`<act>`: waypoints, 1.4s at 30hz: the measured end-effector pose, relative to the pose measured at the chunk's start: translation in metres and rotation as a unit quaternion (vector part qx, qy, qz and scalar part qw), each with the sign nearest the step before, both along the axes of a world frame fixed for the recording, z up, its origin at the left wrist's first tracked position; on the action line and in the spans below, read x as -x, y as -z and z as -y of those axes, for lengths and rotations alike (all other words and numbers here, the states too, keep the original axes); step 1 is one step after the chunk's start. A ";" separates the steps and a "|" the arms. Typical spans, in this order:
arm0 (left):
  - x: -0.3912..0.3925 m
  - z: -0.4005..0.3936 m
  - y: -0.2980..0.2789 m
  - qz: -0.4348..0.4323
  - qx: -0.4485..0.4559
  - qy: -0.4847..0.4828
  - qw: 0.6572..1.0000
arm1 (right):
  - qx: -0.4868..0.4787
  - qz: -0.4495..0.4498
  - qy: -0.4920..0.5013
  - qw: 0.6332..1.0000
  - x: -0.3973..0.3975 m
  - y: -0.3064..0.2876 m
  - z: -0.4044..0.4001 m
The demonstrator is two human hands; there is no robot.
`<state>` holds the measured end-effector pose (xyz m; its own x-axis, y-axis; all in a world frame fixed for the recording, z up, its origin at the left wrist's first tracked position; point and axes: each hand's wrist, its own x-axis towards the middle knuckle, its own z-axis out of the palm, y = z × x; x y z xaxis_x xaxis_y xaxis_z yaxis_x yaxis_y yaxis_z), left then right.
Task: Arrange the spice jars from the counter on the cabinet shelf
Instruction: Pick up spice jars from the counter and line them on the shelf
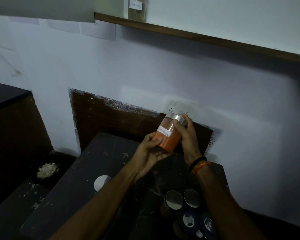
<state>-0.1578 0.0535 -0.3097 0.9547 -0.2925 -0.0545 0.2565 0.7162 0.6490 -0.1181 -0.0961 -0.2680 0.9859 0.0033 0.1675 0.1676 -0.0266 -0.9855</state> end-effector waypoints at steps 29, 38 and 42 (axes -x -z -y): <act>-0.068 -0.022 -0.164 0.211 -0.187 -0.049 0.958 | 0.134 0.154 -0.031 0.978 -0.042 -0.190 -0.009; -0.088 -0.040 -0.236 0.298 -0.265 -0.093 0.912 | 0.109 0.216 -0.020 0.970 -0.060 -0.260 -0.025; -0.100 -0.062 -0.267 0.368 -0.299 -0.060 0.878 | 0.075 0.240 -0.017 0.968 -0.068 -0.291 -0.028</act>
<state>-0.0574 0.1159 -0.0431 0.8177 -0.3161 0.4811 -0.4449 0.1834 0.8766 -0.0504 -0.0684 0.0227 0.7939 0.0938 0.6007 0.6078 -0.1493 -0.7799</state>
